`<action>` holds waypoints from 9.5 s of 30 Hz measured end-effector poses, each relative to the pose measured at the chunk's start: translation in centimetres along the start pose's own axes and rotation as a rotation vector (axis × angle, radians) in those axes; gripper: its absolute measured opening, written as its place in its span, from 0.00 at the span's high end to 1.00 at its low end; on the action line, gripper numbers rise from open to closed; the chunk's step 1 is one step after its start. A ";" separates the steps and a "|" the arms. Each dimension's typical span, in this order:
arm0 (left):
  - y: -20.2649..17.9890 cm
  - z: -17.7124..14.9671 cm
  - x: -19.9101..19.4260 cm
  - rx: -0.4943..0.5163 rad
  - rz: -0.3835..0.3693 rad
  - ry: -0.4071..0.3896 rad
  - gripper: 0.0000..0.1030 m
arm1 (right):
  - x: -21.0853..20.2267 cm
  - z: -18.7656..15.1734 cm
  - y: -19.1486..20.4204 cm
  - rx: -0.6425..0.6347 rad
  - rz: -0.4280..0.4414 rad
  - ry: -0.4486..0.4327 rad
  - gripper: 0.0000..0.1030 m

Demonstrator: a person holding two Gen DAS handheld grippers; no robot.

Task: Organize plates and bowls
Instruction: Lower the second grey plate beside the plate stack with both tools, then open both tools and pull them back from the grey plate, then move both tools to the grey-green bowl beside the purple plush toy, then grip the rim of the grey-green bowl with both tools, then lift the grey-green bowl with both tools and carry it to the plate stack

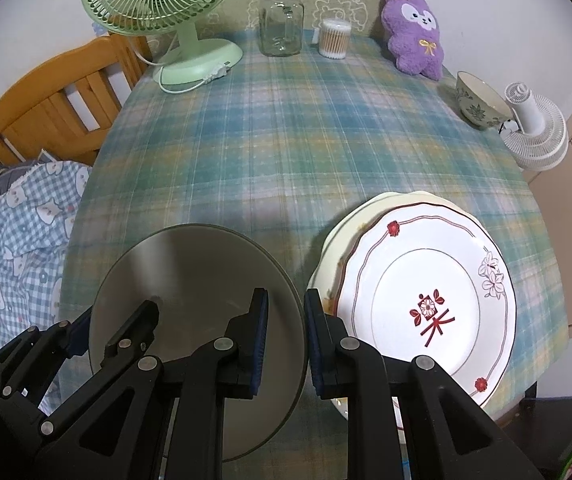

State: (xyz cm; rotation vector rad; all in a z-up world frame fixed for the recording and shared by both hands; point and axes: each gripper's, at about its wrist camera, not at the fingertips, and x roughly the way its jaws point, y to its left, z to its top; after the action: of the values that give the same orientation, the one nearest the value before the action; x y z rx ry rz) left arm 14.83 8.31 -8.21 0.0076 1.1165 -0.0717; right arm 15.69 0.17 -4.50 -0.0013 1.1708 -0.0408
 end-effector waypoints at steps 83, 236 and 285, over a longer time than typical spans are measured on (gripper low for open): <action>-31.7 15.4 -5.4 0.000 0.042 -0.277 0.18 | -5.5 16.7 -33.4 -0.067 0.208 -0.283 0.15; -17.8 9.9 -8.8 0.032 0.028 -0.266 0.83 | -9.8 9.6 -18.1 0.014 0.037 -0.278 0.77; -1.8 1.6 -5.7 -0.113 0.084 -0.081 0.83 | -4.6 2.5 -1.9 -0.118 0.113 -0.090 0.77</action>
State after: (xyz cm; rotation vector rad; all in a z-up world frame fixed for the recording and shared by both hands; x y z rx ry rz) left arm 13.62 6.71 -2.35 -0.0486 1.0363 0.0658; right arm 16.12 -1.68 0.69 -0.0413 1.0801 0.1268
